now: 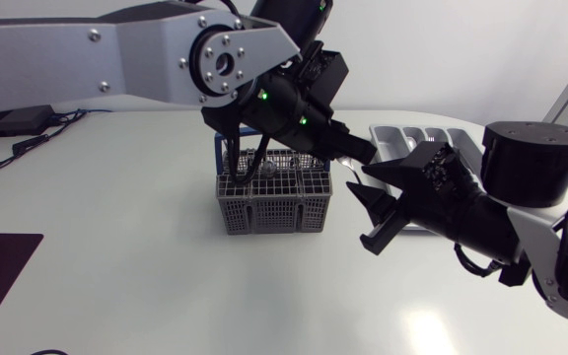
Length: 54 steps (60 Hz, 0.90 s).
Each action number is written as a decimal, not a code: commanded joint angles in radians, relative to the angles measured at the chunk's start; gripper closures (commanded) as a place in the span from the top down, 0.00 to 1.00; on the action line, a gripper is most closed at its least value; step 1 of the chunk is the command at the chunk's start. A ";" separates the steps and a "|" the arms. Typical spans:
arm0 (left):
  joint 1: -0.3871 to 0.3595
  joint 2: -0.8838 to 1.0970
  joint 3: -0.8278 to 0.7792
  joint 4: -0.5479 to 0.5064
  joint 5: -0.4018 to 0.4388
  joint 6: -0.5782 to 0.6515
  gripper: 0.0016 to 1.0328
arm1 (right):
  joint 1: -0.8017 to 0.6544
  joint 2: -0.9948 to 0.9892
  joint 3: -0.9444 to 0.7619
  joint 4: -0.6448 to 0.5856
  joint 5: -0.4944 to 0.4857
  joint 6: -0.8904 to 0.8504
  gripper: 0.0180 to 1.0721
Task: Unload the cutlery basket into the drawer organizer.
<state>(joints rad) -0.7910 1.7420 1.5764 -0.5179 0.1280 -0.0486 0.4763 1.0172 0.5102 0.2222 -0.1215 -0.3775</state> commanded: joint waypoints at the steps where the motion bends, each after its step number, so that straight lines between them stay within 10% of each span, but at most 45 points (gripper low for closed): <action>1: -0.004 0.017 0.033 -0.005 0.015 -0.027 0.07 | 0.007 0.023 0.027 0.025 0.017 0.006 0.35; 16: -0.005 0.017 0.030 -0.011 0.015 -0.025 0.07 | 0.021 0.043 0.045 0.019 0.026 0.000 0.16; 46: -0.010 0.013 0.031 -0.014 0.024 -0.025 0.09 | 0.018 0.044 0.040 -0.049 -0.018 -0.034 0.10; 54: -0.007 0.004 0.037 -0.014 0.041 -0.023 0.23 | 0.013 0.032 0.034 -0.063 -0.027 -0.040 0.10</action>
<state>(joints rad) -0.7929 1.7424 1.5776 -0.5488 0.1402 -0.0536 0.4881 1.0565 0.5426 0.1928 -0.1123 -0.3820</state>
